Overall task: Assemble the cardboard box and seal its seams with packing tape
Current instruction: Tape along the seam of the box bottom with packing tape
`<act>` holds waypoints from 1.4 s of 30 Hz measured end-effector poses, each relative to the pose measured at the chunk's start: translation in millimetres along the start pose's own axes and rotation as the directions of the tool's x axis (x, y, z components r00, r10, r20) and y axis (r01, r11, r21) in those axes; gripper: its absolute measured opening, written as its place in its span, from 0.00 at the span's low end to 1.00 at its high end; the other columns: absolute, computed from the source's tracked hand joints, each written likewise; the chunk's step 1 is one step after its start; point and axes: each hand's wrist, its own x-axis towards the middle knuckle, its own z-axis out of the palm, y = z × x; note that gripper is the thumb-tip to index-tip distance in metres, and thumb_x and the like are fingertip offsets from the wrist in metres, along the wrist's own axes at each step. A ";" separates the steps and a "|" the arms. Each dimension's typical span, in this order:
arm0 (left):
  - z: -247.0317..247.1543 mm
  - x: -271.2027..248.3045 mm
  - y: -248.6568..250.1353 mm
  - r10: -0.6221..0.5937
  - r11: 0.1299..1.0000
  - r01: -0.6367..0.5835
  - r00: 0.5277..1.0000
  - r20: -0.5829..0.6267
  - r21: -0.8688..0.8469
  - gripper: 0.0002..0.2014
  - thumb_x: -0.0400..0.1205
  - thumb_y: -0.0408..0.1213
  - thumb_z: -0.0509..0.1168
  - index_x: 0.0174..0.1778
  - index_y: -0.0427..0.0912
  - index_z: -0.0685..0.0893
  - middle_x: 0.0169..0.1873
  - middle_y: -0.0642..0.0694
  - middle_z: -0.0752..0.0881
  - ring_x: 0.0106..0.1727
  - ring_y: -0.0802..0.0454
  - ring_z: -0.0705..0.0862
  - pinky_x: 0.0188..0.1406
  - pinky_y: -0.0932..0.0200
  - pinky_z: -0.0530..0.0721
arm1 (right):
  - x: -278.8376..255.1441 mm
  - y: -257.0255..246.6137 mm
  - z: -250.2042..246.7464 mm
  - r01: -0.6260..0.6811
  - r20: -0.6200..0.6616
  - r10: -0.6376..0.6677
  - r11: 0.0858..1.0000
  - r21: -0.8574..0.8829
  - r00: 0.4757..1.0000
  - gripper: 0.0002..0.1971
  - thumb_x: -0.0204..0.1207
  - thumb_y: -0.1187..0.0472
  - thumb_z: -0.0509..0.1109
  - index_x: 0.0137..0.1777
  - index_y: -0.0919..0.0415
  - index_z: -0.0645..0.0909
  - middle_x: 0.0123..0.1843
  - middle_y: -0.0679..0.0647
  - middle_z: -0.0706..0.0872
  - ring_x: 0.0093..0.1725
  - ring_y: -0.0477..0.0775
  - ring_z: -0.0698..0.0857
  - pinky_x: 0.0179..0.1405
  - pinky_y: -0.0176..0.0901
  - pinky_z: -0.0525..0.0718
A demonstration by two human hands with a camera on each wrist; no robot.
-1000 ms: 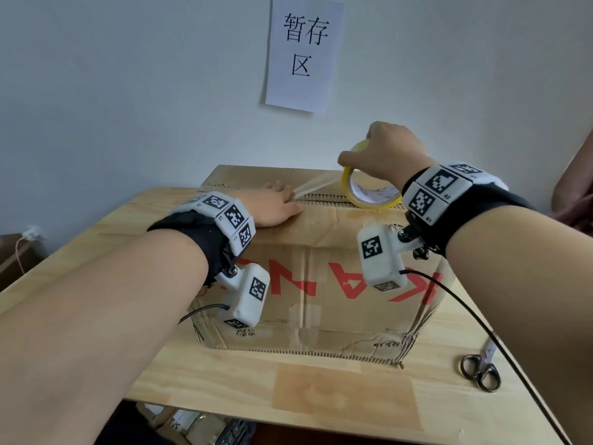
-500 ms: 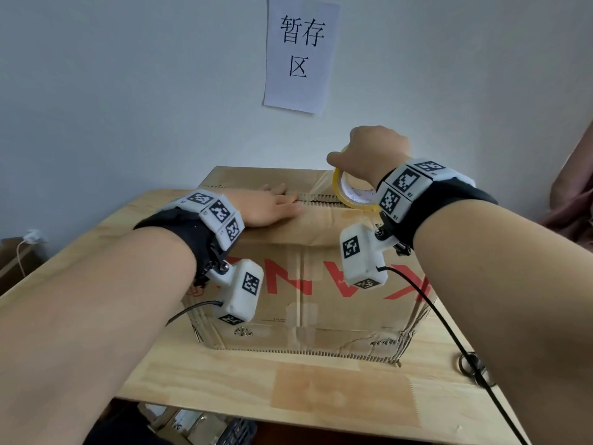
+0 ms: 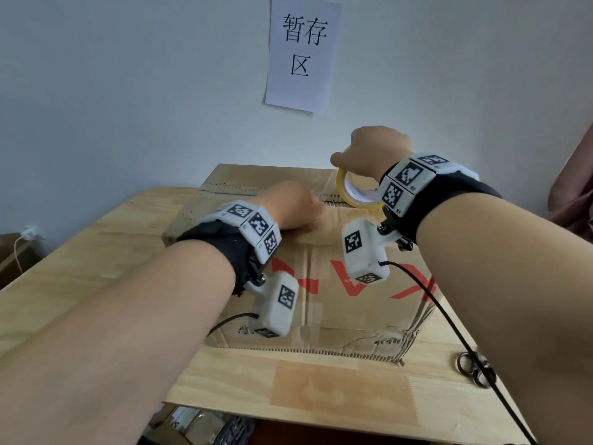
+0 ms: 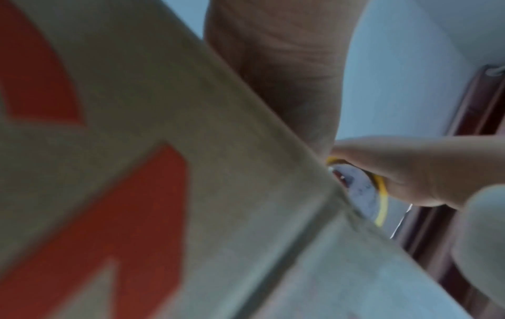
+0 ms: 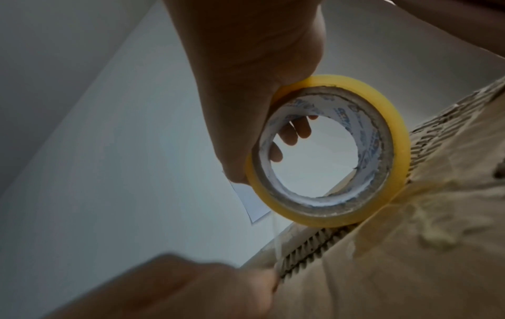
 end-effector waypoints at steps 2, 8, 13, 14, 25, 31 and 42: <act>-0.4 5.4 -1.4 -0.001 1.000 0.001 1.000 -0.003 -0.021 0.18 0.84 0.39 0.53 0.29 0.40 0.77 0.27 0.46 0.78 0.32 0.48 0.77 0.32 0.58 0.70 | -0.5 -4.4 0.5 0.005 0.000 -0.005 1.000 -0.027 1.000 0.16 0.72 0.47 0.62 0.30 0.57 0.69 0.30 0.51 0.73 0.31 0.54 0.72 0.38 0.42 0.68; -9.0 0.8 -56.3 -0.047 0.995 0.035 0.990 -0.132 -0.090 0.23 0.85 0.45 0.55 0.23 0.39 0.70 0.24 0.42 0.72 0.27 0.47 0.70 0.29 0.54 0.67 | 0.8 -4.9 0.7 -0.018 0.011 0.018 1.000 0.010 1.000 0.17 0.73 0.45 0.61 0.31 0.57 0.69 0.31 0.50 0.73 0.36 0.56 0.74 0.43 0.44 0.70; -16.9 -7.4 -85.5 -0.124 0.988 0.107 0.978 -0.167 -0.108 0.21 0.82 0.45 0.56 0.26 0.38 0.74 0.26 0.39 0.75 0.28 0.45 0.72 0.30 0.52 0.69 | -0.2 -3.3 0.6 0.003 0.021 -0.004 0.999 0.037 1.000 0.16 0.73 0.46 0.61 0.31 0.57 0.69 0.31 0.51 0.72 0.35 0.56 0.74 0.37 0.42 0.68; -16.3 -8.0 -80.9 -0.121 0.991 0.109 0.979 -0.165 -0.084 0.21 0.82 0.45 0.55 0.24 0.38 0.71 0.25 0.41 0.72 0.27 0.46 0.70 0.29 0.54 0.67 | -0.6 -2.4 0.8 0.012 0.020 -0.013 0.999 0.038 1.000 0.16 0.73 0.46 0.61 0.32 0.57 0.70 0.31 0.51 0.73 0.36 0.56 0.74 0.37 0.42 0.68; 3.9 11.4 -12.8 -0.005 0.998 -0.003 0.990 -0.144 -0.055 0.25 0.85 0.43 0.52 0.20 0.42 0.69 0.20 0.46 0.71 0.24 0.50 0.69 0.25 0.56 0.64 | -2.3 -0.1 -1.2 0.007 0.035 -0.013 0.985 0.174 0.999 0.17 0.78 0.47 0.54 0.36 0.60 0.71 0.35 0.53 0.75 0.39 0.58 0.75 0.41 0.47 0.69; 5.3 16.2 -6.4 0.018 0.998 -0.016 1.000 -0.021 0.064 0.22 0.88 0.42 0.44 0.72 0.39 0.73 0.68 0.41 0.77 0.68 0.42 0.74 0.66 0.52 0.70 | -3.6 13.2 -4.6 0.007 -0.011 -0.003 0.907 0.421 1.000 0.15 0.77 0.50 0.64 0.55 0.60 0.73 0.43 0.50 0.78 0.43 0.53 0.77 0.36 0.43 0.73; 8.1 12.5 -8.0 0.004 0.999 -0.011 0.984 0.176 0.041 0.34 0.87 0.57 0.42 0.84 0.42 0.43 0.84 0.44 0.43 0.84 0.49 0.44 0.82 0.49 0.46 | -7.0 23.9 3.5 -0.105 0.006 0.146 0.676 0.730 0.989 0.22 0.69 0.44 0.74 0.32 0.59 0.69 0.29 0.51 0.68 0.28 0.51 0.67 0.29 0.41 0.65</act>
